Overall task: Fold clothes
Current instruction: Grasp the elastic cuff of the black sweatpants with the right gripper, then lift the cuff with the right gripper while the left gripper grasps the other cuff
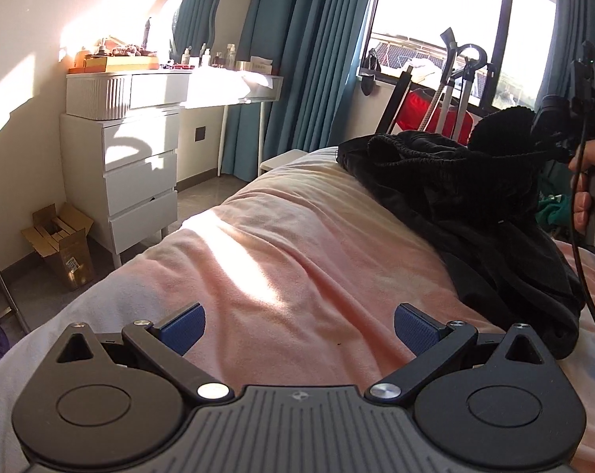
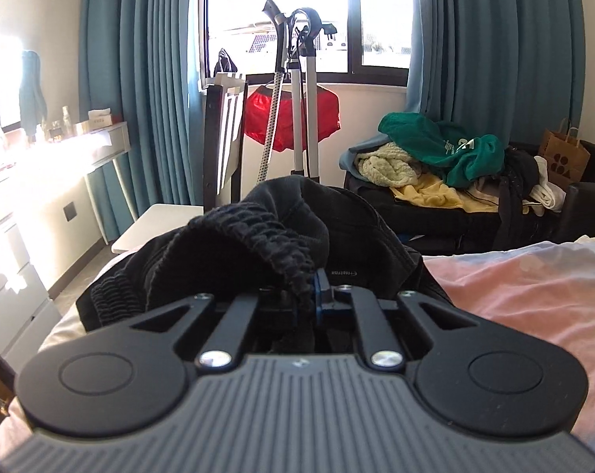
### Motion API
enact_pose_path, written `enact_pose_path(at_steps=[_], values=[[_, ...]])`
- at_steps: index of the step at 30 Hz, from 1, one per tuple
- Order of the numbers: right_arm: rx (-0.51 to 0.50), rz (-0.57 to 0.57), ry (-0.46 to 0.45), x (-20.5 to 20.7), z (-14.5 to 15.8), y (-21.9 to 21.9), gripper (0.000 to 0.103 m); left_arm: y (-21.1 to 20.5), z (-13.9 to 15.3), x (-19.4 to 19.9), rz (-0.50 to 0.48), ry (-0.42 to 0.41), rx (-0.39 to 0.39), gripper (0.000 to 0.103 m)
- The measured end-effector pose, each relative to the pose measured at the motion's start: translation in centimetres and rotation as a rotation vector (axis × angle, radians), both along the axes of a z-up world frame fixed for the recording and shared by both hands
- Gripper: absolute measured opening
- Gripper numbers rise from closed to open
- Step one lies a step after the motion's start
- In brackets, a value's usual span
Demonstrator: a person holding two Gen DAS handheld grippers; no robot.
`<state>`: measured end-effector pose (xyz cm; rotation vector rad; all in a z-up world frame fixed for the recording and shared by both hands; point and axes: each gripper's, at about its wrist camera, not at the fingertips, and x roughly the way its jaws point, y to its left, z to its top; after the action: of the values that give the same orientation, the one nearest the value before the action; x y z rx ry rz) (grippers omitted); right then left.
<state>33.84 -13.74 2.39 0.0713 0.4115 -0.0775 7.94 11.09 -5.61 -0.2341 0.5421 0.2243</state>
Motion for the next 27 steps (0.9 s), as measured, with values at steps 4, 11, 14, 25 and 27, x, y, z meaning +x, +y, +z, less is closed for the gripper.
enact_pose_path(at_steps=[4,11,14,25,27], values=[[0.115,-0.003,-0.005,-9.6,0.2,-4.6,0.010,-1.1,0.6,-0.8,-0.016,-0.006,0.014,0.103],[0.238,0.030,-0.012,-25.5,-0.8,-9.4,0.010,-4.2,2.3,-4.5,-0.102,-0.062,0.055,0.103],[0.287,0.043,-0.038,-30.8,-0.8,-10.8,0.010,-5.5,2.7,-6.1,-0.137,-0.066,0.043,0.103],[0.480,0.002,0.185,-37.8,-8.6,-15.3,0.010,-10.8,4.1,-11.3,-0.222,-0.192,0.153,0.103],[0.549,-0.024,0.223,-37.5,-9.7,-16.4,0.010,-11.5,3.5,-11.3,-0.248,-0.169,0.187,0.103]])
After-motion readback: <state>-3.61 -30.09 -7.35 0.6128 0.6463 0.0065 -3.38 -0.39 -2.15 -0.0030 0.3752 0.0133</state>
